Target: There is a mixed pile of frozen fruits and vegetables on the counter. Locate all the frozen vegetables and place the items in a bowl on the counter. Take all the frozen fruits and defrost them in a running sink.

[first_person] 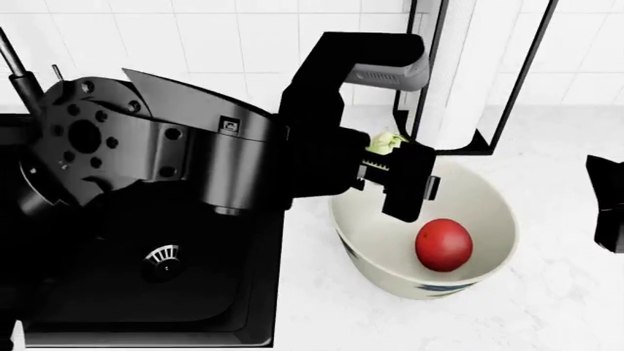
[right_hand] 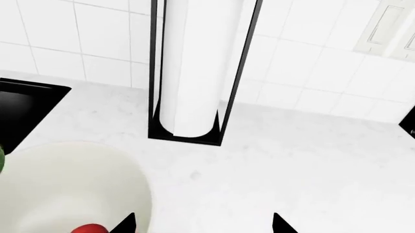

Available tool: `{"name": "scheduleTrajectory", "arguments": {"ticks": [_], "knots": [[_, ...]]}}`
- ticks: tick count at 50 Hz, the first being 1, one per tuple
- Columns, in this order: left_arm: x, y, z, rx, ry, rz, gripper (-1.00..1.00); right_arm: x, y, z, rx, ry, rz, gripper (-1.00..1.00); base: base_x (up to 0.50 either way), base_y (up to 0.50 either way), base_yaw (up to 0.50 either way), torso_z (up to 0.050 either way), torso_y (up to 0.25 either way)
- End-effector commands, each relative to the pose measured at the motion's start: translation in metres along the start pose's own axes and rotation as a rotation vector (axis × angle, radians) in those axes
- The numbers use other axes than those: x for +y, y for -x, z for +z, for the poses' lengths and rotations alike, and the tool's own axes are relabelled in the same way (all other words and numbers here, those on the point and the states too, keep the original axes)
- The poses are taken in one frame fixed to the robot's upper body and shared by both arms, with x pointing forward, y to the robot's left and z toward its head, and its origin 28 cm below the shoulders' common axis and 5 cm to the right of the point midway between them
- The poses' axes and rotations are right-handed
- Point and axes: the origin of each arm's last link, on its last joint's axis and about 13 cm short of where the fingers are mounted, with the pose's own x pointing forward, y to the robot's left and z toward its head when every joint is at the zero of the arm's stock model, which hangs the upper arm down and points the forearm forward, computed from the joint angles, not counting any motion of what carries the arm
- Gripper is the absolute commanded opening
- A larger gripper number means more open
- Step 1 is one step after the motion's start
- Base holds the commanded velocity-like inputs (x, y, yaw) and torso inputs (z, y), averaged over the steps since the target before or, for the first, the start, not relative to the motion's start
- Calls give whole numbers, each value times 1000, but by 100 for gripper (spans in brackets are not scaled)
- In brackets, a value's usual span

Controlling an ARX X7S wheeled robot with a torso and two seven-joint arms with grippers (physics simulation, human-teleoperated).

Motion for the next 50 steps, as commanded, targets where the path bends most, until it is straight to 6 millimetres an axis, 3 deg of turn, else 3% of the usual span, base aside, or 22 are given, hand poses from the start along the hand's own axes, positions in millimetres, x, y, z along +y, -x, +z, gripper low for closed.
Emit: {"name": "scheduleTrajectory", "arguments": {"ticks": [1,15,50], "knots": [[4,-11,-1,35,16,-12,-100,0,-3,-1,3,0,0,100,0,0,0,0,0],[-4,-18,-3,63,-16,-60,-100,0,-6,-4,12,-5,4,100,0,0,0,0,0],[3,-35,-9,104,8,-26,-100,1,-9,-9,22,-5,7,100,0,0,0,0,0]]}}
